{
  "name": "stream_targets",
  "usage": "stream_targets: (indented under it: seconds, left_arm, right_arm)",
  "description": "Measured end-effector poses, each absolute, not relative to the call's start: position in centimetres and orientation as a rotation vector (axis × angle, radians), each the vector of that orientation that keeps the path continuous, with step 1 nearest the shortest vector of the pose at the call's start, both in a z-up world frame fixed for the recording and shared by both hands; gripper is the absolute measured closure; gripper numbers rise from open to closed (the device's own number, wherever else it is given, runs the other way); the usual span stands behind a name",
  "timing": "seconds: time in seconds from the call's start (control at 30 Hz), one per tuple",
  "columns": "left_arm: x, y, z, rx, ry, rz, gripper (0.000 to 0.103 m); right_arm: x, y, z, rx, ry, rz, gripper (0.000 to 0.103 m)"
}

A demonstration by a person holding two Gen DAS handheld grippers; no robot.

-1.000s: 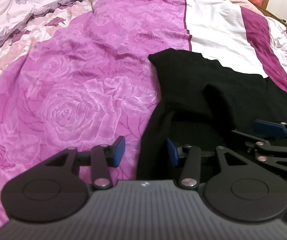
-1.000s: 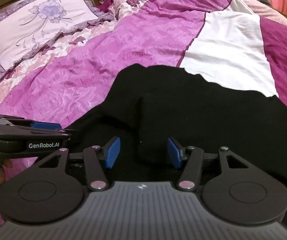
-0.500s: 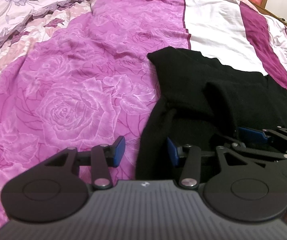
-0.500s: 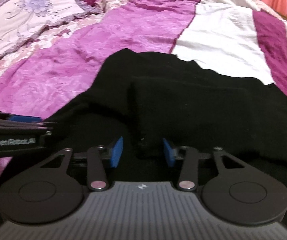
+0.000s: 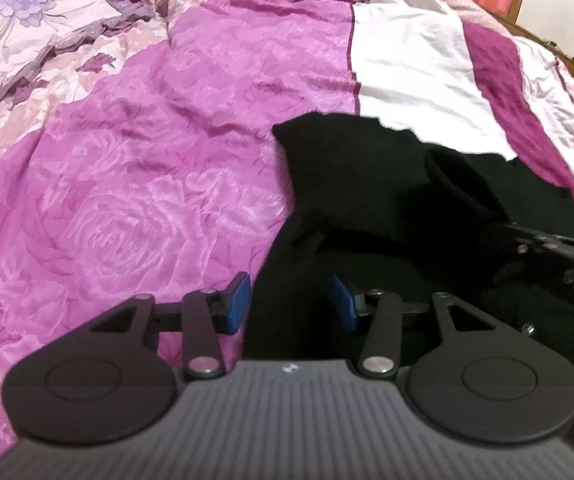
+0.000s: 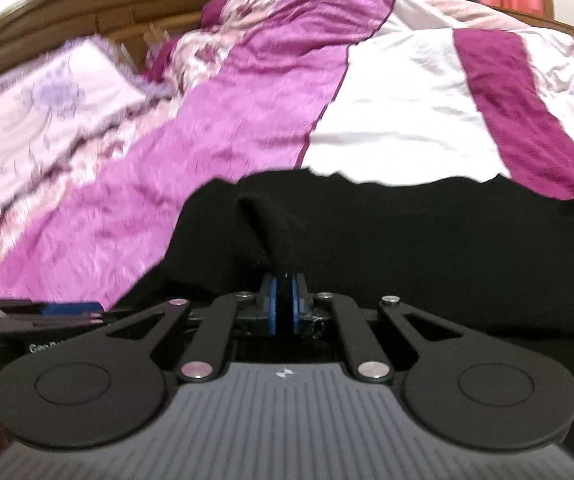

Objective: Fold small clothes

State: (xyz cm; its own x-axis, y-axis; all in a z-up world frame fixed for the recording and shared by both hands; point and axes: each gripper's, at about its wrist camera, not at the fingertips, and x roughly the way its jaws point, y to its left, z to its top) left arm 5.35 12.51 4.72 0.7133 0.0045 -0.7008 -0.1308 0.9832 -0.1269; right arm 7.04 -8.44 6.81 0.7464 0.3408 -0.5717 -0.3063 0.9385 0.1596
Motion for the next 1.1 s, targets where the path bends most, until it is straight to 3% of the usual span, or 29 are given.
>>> stream_targets:
  seconds: [0.5, 1.1]
  left_arm:
    - [8.3, 9.7, 7.2, -0.109, 0.689, 0.036, 0.055]
    - [10.9, 7.3, 4.1, -0.029, 0.75, 0.065, 0.055]
  right_arm:
    - [7.5, -20.3, 10.5, 0.198, 0.52, 0.173, 0.096]
    - [9.1, -31.1, 3.1, 0.322, 0.617, -0.08, 0.096]
